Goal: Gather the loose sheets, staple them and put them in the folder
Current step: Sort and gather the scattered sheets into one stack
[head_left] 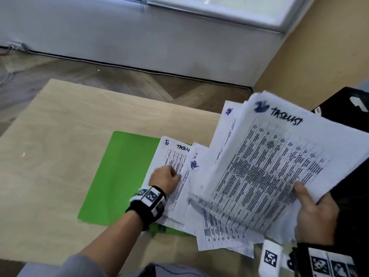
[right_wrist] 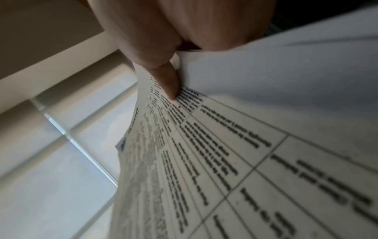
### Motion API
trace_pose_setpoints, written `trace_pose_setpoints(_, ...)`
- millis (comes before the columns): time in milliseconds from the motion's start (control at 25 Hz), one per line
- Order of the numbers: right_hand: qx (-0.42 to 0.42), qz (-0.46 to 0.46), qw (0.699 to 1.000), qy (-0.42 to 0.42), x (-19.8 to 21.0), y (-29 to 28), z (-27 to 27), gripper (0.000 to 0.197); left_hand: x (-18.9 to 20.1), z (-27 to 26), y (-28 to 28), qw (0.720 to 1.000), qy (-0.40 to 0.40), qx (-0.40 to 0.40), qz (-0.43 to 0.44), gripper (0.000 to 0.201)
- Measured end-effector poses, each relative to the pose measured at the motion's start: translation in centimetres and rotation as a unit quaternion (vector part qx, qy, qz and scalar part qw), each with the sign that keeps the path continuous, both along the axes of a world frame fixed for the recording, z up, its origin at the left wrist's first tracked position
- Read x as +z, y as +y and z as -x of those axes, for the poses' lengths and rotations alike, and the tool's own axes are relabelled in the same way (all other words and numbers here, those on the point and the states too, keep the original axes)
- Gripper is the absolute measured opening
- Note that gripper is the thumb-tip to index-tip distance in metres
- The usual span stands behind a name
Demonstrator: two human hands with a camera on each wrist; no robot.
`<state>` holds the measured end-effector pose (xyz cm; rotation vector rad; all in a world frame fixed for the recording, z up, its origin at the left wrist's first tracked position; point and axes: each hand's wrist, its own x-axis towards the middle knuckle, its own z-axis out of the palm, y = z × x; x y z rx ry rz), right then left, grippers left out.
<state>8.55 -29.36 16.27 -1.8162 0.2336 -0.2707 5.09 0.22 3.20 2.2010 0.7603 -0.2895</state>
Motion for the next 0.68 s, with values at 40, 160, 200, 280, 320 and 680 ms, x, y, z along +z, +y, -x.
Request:
trace_pose_setpoints(40, 0.006, 0.011, 1.000, 0.004, -0.3, -0.2, 0.2, 0.025, -0.1, -0.1, -1.2, 1.000, 0.016, -0.020, -0.007, 0.017)
trace_pose_setpoints(160, 0.015, 0.046, 0.999, 0.000, -0.4, -1.3, 0.7, 0.022, -0.7, -1.0, -4.2, 0.997, 0.054, -0.046, -0.043, 0.033)
trace_pose_setpoints(200, 0.015, 0.055, 0.998, -0.005, -0.2, -1.7, 0.8, 0.023, -0.9, -1.3, -4.9, 0.996, 0.064, -0.048, -0.047, 0.039)
trace_pose_setpoints(280, 0.002, 0.038, 0.999, -0.008, 0.4, -2.5, 0.9, 0.025, -1.3, -2.0, -5.9, 0.995, 0.070, -0.047, -0.044, 0.048)
trace_pose_setpoints(320, -0.005, 0.018, 1.000, -0.006, 0.3, -3.0, 1.0, 0.028, -1.3, -2.2, -6.2, 0.996, 0.070, -0.045, -0.039, 0.050)
trace_pose_setpoints(680, -0.042, -0.162, 0.959, 0.228, -7.5, -6.1, 2.4, 0.012, 0.0, -3.6, -9.4, 0.994, -0.084, -0.023, -0.064, 0.043)
